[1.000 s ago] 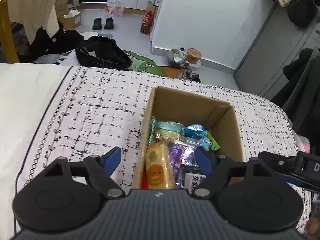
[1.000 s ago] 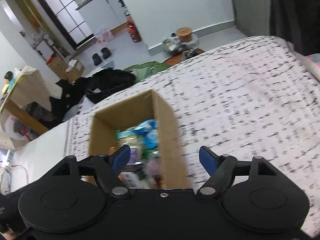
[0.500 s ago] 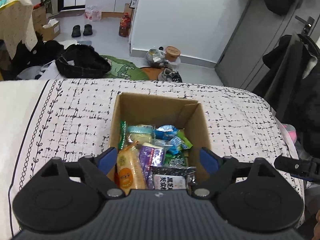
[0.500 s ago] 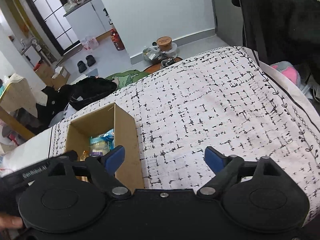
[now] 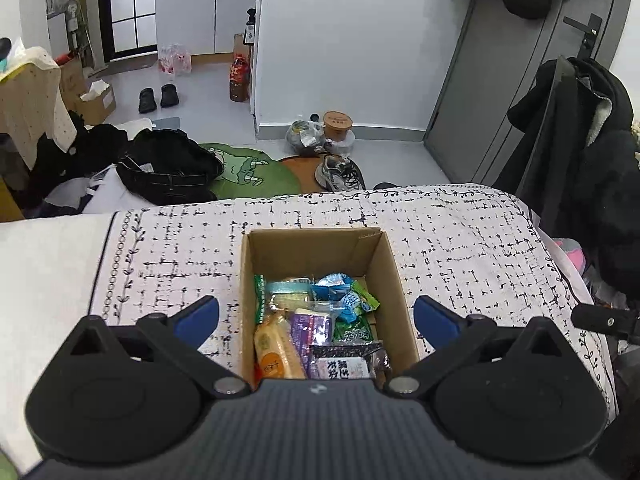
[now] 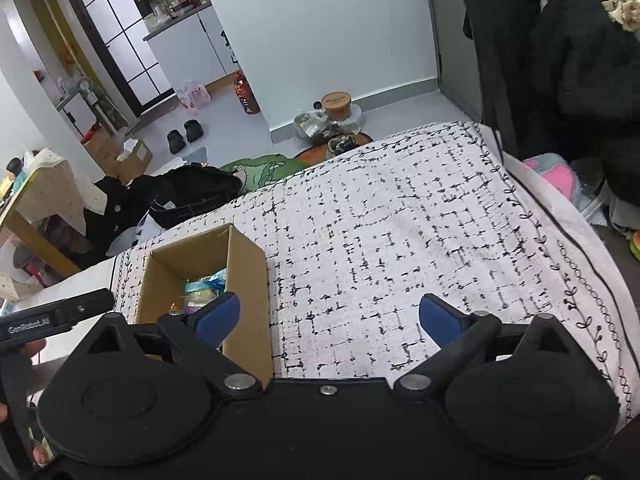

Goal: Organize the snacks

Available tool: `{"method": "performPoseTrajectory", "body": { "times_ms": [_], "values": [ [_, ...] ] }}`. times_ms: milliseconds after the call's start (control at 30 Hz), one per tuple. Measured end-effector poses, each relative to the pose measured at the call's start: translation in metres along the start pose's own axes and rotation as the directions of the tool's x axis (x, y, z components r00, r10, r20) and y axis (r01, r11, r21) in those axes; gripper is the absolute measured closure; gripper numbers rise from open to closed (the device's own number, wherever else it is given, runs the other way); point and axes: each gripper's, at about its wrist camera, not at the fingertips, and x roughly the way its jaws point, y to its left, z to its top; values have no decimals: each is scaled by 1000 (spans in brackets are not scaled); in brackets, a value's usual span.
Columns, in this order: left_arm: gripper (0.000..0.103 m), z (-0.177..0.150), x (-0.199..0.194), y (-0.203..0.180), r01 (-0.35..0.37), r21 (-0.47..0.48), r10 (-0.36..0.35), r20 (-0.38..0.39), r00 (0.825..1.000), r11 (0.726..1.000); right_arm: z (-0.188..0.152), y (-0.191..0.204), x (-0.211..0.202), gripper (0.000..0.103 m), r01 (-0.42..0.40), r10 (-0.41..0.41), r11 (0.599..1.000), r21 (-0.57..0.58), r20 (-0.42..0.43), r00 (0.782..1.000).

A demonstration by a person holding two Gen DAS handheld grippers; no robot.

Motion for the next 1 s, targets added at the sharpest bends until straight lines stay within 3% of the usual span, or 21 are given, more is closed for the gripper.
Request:
{"method": "performPoseTrajectory", "body": {
  "times_ms": [700,1000],
  "values": [
    [0,-14,-68,0,-14,17,13,35,999,1000,-3,-28,-58,5,-7,9,1000,-26,71,997],
    [0,-28,-97,-6,-5,38,4,48,999,999,-14,-29,-82,0,-38,43,998,-59,88,995]
  ]
}}
